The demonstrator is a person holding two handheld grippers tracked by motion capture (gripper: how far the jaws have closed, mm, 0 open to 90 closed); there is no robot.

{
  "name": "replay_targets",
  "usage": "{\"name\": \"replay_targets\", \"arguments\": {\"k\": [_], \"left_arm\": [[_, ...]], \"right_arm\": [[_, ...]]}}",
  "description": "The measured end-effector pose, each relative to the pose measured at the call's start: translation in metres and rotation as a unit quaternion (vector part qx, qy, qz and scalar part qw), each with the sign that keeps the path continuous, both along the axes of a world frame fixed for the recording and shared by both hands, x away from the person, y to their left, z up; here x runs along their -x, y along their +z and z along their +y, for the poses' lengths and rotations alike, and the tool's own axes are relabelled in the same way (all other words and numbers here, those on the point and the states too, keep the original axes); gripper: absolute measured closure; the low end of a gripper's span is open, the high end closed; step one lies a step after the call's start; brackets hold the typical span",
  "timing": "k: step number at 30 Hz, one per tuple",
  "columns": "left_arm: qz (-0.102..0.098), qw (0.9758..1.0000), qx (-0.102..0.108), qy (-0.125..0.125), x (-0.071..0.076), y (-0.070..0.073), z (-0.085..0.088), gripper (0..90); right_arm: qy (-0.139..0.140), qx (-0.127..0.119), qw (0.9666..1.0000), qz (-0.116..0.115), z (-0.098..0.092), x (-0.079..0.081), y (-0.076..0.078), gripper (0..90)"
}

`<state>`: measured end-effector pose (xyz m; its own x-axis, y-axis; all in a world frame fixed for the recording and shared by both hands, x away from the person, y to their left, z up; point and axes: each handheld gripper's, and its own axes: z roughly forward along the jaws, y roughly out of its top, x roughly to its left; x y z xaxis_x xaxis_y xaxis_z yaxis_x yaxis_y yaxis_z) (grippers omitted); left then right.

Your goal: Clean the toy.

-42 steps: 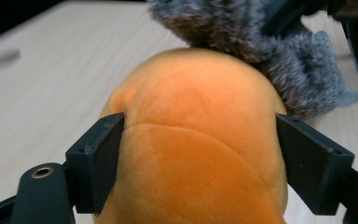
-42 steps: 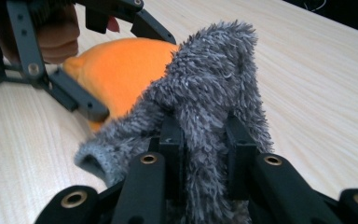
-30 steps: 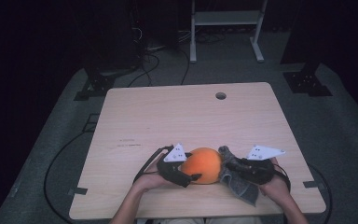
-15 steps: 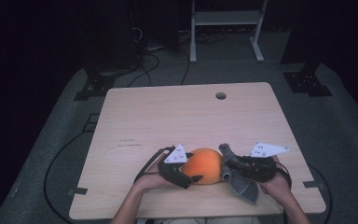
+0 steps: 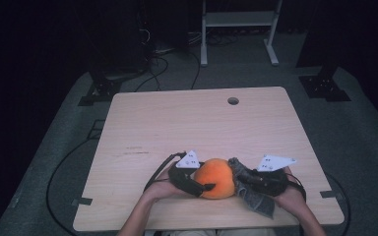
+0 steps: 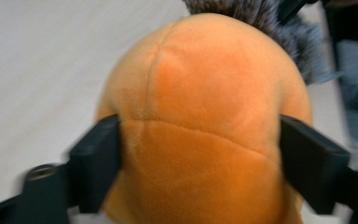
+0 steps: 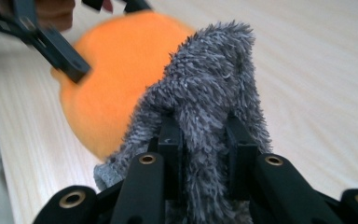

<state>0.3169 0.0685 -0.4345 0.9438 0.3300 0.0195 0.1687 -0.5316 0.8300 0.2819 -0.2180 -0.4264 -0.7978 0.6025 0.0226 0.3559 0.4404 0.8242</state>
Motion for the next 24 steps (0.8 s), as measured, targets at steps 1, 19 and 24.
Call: {"name": "replay_targets", "arguments": {"k": [1,19,24], "left_arm": [[-0.028,0.9996,0.002,0.008,0.003,0.002,-0.002,26.9],[-0.051,0.9986,-0.002,0.014,-0.001,-0.010,0.000,19.9],[-0.074,0.9970,-0.022,-0.002,0.005,-0.007,-0.007,21.3]], "right_arm": [[-0.005,-0.003,1.0000,-0.007,0.001,0.001,0.004,71.9],[-0.067,0.012,0.9977,0.007,-0.009,-0.016,-0.012,72.0],[-0.034,-0.024,0.9987,-0.030,0.006,-0.008,0.010,71.6]]}}
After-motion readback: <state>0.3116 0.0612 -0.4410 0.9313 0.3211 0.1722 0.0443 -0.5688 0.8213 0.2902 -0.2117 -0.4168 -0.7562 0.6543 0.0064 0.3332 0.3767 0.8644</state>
